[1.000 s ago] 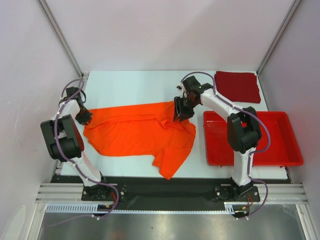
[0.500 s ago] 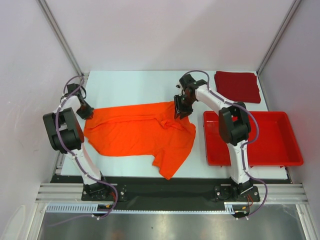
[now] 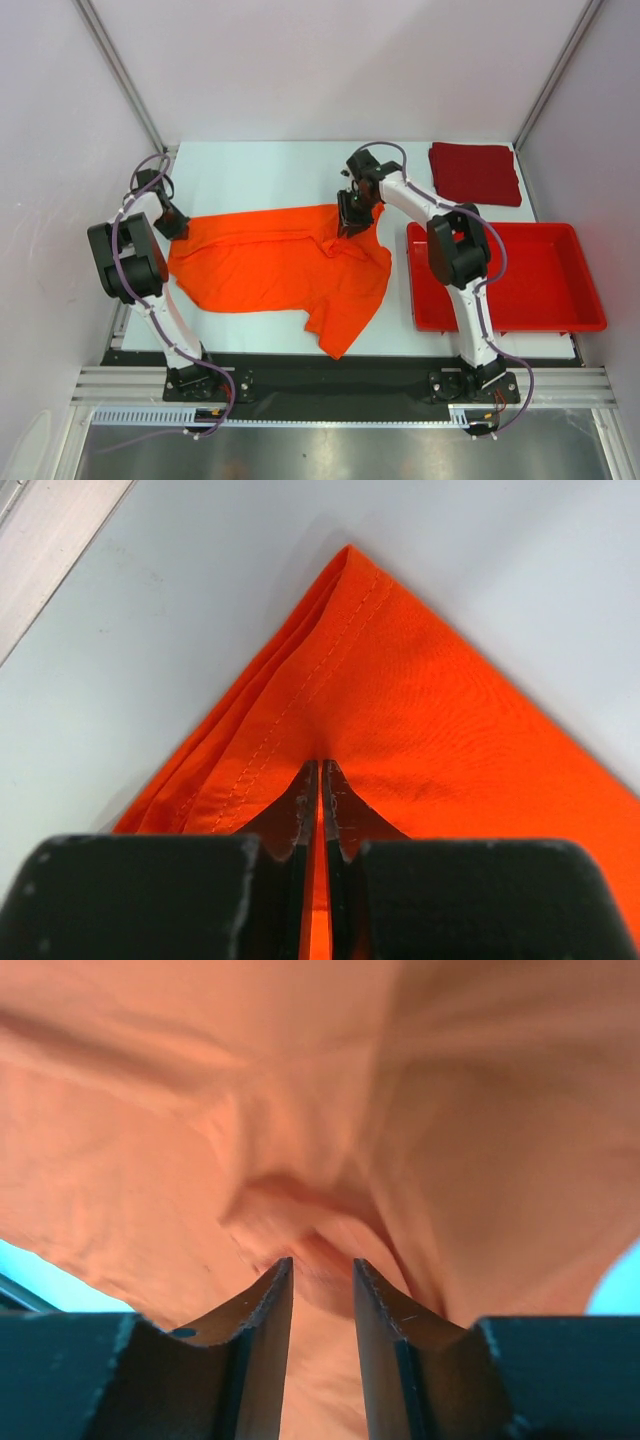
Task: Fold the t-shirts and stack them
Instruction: Fold the tshirt
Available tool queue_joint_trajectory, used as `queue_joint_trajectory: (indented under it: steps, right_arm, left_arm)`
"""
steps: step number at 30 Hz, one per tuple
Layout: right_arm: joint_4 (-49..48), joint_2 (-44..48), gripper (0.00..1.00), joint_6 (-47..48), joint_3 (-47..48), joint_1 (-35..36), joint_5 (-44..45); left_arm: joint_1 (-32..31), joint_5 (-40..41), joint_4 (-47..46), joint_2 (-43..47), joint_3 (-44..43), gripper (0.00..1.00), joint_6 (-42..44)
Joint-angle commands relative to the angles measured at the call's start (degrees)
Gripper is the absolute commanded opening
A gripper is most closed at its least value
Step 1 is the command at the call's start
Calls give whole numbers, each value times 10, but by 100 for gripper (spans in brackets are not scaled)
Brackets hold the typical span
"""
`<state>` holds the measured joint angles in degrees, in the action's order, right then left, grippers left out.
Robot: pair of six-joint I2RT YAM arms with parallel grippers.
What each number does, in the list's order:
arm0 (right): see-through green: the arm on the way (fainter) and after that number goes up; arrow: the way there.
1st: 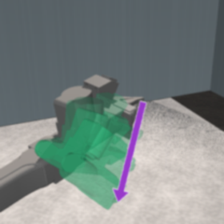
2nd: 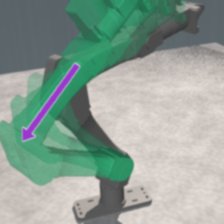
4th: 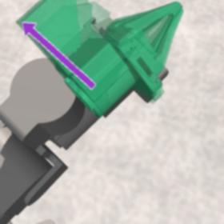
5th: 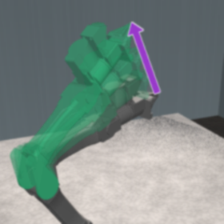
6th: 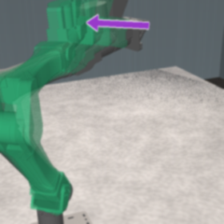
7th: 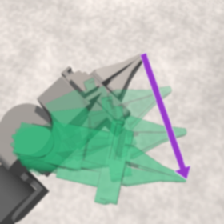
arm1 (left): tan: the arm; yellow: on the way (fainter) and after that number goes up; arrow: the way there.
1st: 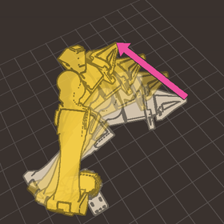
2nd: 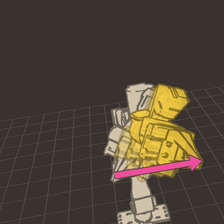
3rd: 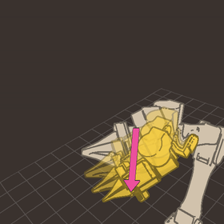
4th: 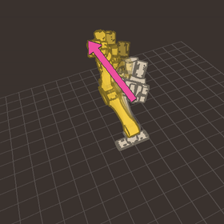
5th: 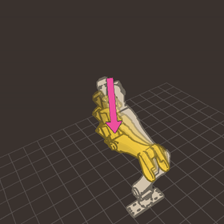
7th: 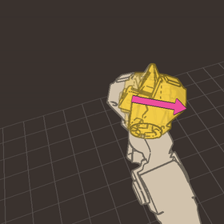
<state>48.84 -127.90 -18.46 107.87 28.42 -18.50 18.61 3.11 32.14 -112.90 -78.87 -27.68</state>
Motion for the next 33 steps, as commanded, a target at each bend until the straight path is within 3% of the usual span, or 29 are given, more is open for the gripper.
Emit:
queue_joint_trajectory:
  steps: [1,13,33]
  right_arm:
    - [-24,-32,35,-32,44,3,1]
    - [25,-106,35,-63,154,31,73]
    - [8,-3,35,-90,-11,87,31]
  left_arm:
    - [2,-21,-15,18,0,7,-18]
    - [3,-42,-22,25,4,8,-25]
    - [13,-42,-20,38,2,10,-18]
